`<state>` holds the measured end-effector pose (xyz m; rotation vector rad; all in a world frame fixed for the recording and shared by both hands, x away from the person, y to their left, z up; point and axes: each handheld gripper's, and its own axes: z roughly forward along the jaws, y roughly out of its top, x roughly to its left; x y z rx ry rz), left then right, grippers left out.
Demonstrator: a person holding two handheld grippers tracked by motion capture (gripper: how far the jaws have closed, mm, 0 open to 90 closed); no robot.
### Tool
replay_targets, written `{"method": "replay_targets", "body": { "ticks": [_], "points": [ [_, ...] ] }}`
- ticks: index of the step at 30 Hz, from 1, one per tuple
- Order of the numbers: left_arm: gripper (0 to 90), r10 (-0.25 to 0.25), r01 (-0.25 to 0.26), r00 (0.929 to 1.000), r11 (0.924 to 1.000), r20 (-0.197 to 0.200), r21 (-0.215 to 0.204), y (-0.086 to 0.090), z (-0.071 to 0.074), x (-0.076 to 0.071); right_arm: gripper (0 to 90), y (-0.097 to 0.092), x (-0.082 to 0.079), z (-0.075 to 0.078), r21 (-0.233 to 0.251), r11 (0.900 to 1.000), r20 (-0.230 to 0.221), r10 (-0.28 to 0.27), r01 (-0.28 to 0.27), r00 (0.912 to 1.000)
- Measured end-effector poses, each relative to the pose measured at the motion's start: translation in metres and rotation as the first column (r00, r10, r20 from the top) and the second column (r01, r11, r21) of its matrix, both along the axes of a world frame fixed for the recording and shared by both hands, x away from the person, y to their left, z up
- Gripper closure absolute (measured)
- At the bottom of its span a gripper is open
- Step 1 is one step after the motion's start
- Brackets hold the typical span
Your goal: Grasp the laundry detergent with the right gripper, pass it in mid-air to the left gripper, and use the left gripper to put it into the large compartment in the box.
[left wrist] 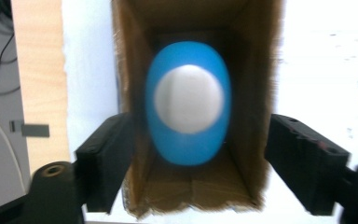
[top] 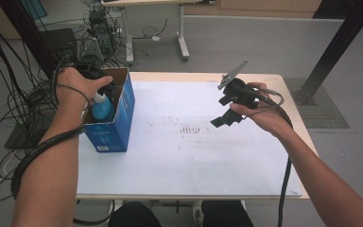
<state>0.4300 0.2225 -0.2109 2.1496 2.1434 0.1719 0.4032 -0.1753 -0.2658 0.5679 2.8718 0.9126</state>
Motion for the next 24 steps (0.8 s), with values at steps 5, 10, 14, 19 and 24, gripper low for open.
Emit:
{"method": "replay_targets", "body": {
  "ticks": [5,10,14,19,24],
  "points": [
    [20.0,-0.057,0.057,0.9978,0.9984,0.034,0.001,-0.016,0.015,-0.004,6.6,-0.004,0.003,0.004,-0.014,0.9999,-0.003,-0.007,0.007,1.0000],
    [18.8,-0.132,0.132,0.9902,0.9912,0.047,-0.003,-0.042,0.021,-0.002,6.6,-0.007,0.008,0.009,-0.041,0.9990,-0.005,-0.017,0.017,0.9998],
    [17.9,-0.190,0.191,0.9800,0.9816,0.060,-0.010,-0.063,0.023,0.002,6.6,-0.010,0.013,0.010,-0.060,0.9978,-0.010,-0.029,0.028,0.9995],
    [16.1,-0.241,0.242,0.9681,0.9704,0.069,-0.004,-0.085,0.022,0.007,6.9,-0.012,0.020,0.009,-0.094,0.9950,-0.015,-0.035,0.033,0.9993],
    [14.6,-0.265,0.266,0.9615,0.9640,0.071,0.004,-0.099,0.023,0.011,6.9,-0.017,0.024,0.009,-0.115,0.9926,-0.026,-0.043,0.040,0.9987]
  ]
}}
